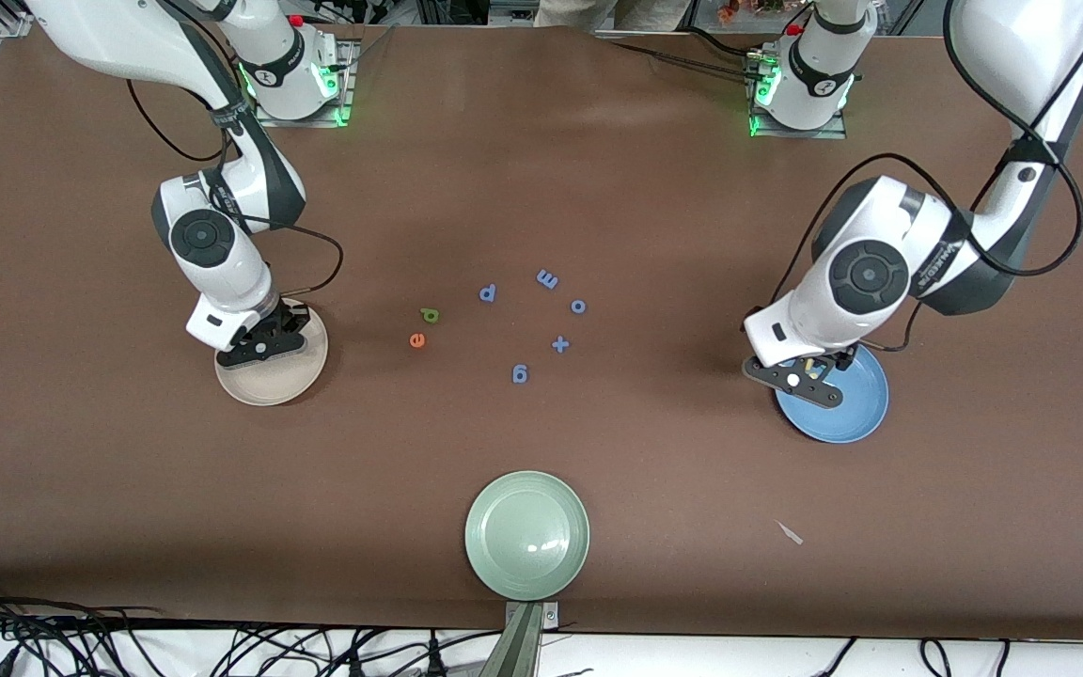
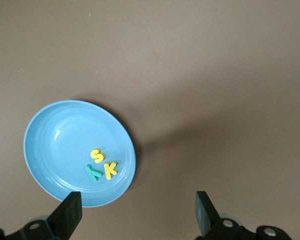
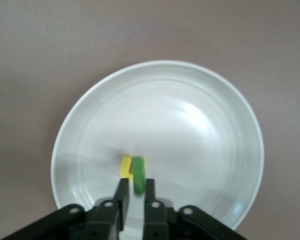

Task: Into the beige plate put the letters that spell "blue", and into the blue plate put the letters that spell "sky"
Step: 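Drop the y into the blue plate while the right gripper drops the bar, then return the left arm to rest while the right gripper grasps the orange e, then carry the orange e into the white plate with the right gripper, then release the e and move the right gripper toward the green p, then grasp the green p with the right gripper and lift it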

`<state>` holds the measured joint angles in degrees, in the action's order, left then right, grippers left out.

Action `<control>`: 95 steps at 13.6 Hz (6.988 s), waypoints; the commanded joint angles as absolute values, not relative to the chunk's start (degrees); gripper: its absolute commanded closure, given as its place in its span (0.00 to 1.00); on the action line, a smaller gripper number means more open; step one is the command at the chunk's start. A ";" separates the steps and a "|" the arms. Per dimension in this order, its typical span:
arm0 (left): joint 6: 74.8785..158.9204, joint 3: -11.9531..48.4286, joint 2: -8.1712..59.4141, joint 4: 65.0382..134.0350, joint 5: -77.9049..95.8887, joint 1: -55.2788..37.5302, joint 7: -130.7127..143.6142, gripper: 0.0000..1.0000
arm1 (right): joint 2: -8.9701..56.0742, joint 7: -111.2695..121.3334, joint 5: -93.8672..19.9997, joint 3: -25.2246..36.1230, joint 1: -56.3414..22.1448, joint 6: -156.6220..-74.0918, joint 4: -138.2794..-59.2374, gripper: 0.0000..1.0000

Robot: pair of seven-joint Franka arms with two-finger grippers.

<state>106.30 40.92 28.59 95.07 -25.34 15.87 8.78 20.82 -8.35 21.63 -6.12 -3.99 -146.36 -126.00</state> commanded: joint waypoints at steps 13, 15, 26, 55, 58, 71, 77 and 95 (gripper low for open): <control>82.09 35.28 20.06 73.83 -13.91 15.47 12.22 0.00 | 31.89 -39.53 16.00 -18.81 -10.89 -142.64 -110.40 0.37; 82.70 25.54 15.05 75.14 -6.97 11.89 12.04 0.00 | 32.61 -41.39 16.70 -18.72 -11.69 -143.43 -110.48 0.37; 98.44 -0.79 -3.69 102.57 0.70 -5.54 8.79 0.00 | 33.66 -40.78 19.68 -17.85 -11.16 -151.00 -115.57 0.37; 96.15 0.53 -2.64 100.90 0.35 -5.89 9.40 0.00 | 19.16 -6.50 19.51 -9.23 0.88 -148.18 -129.47 0.81; 96.15 0.62 -2.72 100.90 0.35 -5.89 9.40 0.00 | 19.77 -6.33 19.51 -9.23 0.97 -148.27 -128.06 0.81; 96.15 0.62 -2.72 100.90 0.35 -5.89 9.14 0.00 | 23.99 -7.29 19.34 -9.23 0.88 -151.61 -125.77 0.39; 96.15 0.62 -2.72 100.90 0.35 -5.89 9.14 0.00 | 22.15 -7.38 11.80 -12.90 0.88 -142.95 -122.45 0.26; 96.15 0.62 -2.72 100.90 0.44 -5.89 8.96 0.00 | 30.06 -43.86 12.57 -19.95 -11.69 -144.39 -116.09 0.26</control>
